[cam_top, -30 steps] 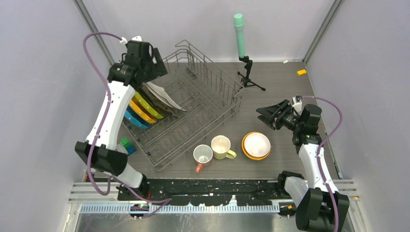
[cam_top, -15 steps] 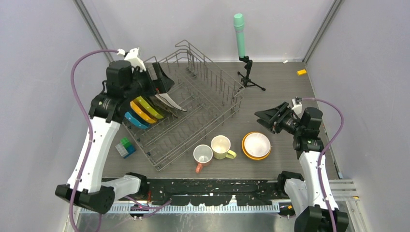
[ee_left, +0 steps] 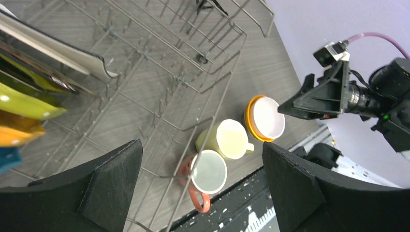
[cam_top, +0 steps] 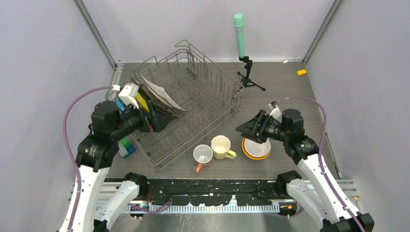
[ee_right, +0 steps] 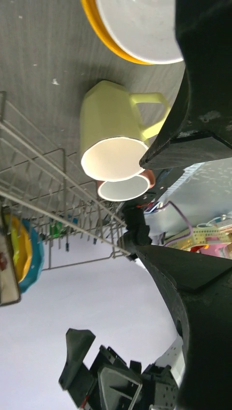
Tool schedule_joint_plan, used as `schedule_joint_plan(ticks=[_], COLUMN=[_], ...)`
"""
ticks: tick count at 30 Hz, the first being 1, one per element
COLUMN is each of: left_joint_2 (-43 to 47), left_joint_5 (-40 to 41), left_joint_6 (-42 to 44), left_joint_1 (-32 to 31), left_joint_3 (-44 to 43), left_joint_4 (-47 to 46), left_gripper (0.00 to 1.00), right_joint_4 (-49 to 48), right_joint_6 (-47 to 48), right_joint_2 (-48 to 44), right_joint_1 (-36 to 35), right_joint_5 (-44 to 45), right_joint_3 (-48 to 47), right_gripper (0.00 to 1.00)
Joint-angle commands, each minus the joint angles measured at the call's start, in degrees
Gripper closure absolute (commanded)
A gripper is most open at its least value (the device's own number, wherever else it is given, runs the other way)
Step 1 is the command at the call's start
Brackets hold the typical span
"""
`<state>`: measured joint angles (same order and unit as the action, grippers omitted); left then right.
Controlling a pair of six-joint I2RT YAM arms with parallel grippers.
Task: Load the mixed dishes into the dish rack
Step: Pick up the cup at the center of the board.
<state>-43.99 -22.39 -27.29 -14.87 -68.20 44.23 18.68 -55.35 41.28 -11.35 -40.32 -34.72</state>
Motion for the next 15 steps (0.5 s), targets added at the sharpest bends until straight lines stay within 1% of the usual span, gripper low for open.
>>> schedule_joint_plan(ticks=[1,5,10,13,14,15], left_joint_2=[3.72,5.74,6.01,6.91,7.87,8.98], left_joint_5=[-5.12,-7.52,-11.31,-14.96,-14.89,-13.87], left_joint_6=[-1.74,-1.93,-1.68,-1.58,-1.8,-1.81], left_joint_1=[0.06,0.11,0.11,-0.12,-0.34,-0.53], left_joint_3=[3.74,6.59,9.4,11.33,12.05,12.69], left_joint_4=[1.07,1.59,2.69,3.64,3.94,4.79], left_gripper=[0.03,0.04,0.06,0.09,0.1,0.11], right_joint_4=[5.95,9.19,12.93,13.39,13.07,12.62], right_joint_6=[2.83,3.2,4.08,3.3,2.88,2.66], right_joint_2=[-2.23,-3.07,-1.07,-0.06,0.32,0.57], right_joint_1=[-7.79,-13.85,-20.5,-26.91,-28.3,-31.12], right_joint_5=[9.28,15.79,22.94,28.23,30.64,33.0], right_joint_3=[-2.99,-3.87,-5.19,-4.95,-4.77,-4.71], right_gripper=[0.35,0.35,0.35,0.36,0.36,0.36])
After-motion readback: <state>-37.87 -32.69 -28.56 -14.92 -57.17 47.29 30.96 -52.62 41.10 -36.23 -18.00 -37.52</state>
